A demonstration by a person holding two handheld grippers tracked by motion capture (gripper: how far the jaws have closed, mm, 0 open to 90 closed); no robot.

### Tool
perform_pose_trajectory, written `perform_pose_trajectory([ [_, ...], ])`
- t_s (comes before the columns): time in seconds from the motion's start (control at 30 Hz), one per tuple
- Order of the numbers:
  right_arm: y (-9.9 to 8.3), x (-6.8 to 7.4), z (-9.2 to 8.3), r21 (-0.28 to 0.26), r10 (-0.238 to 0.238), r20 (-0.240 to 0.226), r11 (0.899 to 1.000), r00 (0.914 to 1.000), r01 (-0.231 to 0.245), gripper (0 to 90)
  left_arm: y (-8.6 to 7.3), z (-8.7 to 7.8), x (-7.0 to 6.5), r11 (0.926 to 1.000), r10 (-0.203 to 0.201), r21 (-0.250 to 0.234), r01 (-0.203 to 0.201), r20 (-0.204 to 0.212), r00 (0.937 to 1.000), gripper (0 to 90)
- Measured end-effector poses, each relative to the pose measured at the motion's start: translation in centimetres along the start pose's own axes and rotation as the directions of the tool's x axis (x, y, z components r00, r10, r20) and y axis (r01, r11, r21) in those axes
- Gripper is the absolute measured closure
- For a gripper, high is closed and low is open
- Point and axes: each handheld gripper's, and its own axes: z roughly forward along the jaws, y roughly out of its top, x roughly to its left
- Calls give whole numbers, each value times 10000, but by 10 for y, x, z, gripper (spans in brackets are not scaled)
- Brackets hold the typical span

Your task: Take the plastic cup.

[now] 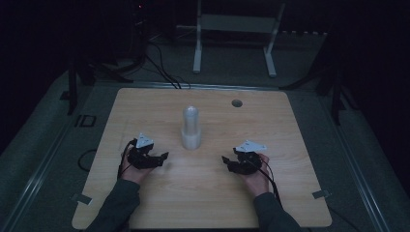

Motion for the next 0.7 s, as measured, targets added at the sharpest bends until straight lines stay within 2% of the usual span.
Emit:
perform_pose_trajectory([
  [0.07,2,4,2,-220,131,-188,9997,9997,-136,410,1,-1,-1,10000,94,-10,-94,-5,10000,246],
  [0.2,5,12,6,-62,-215,-59,9997,9998,215,409,1,-3,-1,10000,69,-71,-69,29,10000,246],
  [0.23,7,14,7,-51,-258,-165,9997,9995,258,411,4,-8,-2,9996,93,-250,-91,91,9999,248],
  [0.33,9,15,6,-41,-269,-265,9996,9993,268,412,6,-11,-2,9992,82,-386,-74,215,9997,250],
  [0.37,13,17,5,-26,-568,-198,9984,9982,568,419,8,-13,-3,9988,92,-487,-79,263,9996,250],
  [0.4,13,17,5,-26,-568,-198,9984,9982,568,419,8,-13,-3,9988,92,-487,-79,263,9996,251],
  [0.43,17,21,2,-32,-846,-161,9964,9963,846,422,11,-17,-3,9984,105,-567,-88,302,9995,251],
  [0.5,21,23,1,-42,-1057,-139,9944,9943,1056,426,13,-18,-3,9981,107,-617,-86,336,9994,251],
  [0.7,35,26,2,-233,-1251,-263,9919,9918,1245,434,24,-31,-1,9947,85,-1030,-15,679,9977,250],
])
